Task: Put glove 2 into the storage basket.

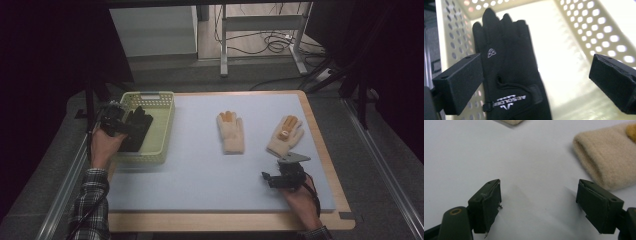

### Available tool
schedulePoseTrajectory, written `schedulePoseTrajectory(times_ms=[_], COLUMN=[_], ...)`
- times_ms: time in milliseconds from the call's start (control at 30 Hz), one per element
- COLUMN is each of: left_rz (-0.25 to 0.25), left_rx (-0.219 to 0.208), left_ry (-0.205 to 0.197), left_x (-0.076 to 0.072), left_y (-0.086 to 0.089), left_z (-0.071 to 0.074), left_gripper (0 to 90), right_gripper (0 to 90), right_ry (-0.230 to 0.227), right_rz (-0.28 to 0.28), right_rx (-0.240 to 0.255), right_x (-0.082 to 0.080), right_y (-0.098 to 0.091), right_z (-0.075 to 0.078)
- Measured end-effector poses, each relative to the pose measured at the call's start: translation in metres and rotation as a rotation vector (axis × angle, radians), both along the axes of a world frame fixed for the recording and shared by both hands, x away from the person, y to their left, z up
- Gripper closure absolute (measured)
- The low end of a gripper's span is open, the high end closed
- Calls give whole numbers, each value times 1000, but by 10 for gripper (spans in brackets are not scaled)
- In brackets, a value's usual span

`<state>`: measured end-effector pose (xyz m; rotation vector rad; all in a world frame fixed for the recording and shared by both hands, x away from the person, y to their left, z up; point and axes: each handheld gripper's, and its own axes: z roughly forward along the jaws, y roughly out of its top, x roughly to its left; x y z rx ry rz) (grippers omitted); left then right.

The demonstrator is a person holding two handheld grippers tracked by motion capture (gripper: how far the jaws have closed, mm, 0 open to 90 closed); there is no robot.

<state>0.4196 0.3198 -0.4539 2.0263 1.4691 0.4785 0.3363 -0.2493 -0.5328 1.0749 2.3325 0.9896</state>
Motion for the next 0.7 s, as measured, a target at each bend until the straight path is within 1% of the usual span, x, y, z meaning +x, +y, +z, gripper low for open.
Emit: schedulePoseTrajectory(times_ms=[33, 67, 133, 200, 233, 267, 300, 400, 467, 533, 567, 600, 700], left_rz=[-21, -21, -42, -59, -68, -68, -84, -119, -165, -196, -218, -218, -256], left_rx=[-9, -9, -22, -32, -43, -43, -49, -52, -57, -50, -41, -41, -42], left_ry=[-20, -20, -48, -67, -78, -78, -85, -98, -112, -124, -142, -142, -168], left_x=[-5, -5, -13, -17, -22, -22, -26, -33, -37, -43, -47, -47, -56], left_y=[-4, -4, -10, -14, -19, -19, -23, -33, -40, -49, -57, -57, -71], left_z=[4, 4, 8, 11, 13, 13, 15, 17, 19, 20, 21, 21, 22], left_gripper=[0, 0, 0, 0, 0, 0, 0, 0, 1, 2, 1, 1, 0], right_gripper=[198, 198, 198, 198, 198, 198, 198, 198, 198, 198, 198, 198, 198], right_ry=[0, 0, 0, 0, 0, 0, 0, 2, 1, 1, 1, 1, 1], right_rz=[0, 0, 0, 0, 0, 0, 0, 0, 0, 0, 1, 1, 0], right_rx=[0, 0, 0, 0, 0, 0, -1, -3, -3, -3, -3, -3, -3], right_x=[0, 0, 0, 0, 0, 0, 0, 0, 0, 0, 0, 0, 0], right_y=[0, 0, 0, 0, 0, 0, 0, 0, 0, 0, 0, 0, 0], right_z=[0, 0, 0, 0, 0, 0, 0, 0, 0, 0, 0, 0, 0])
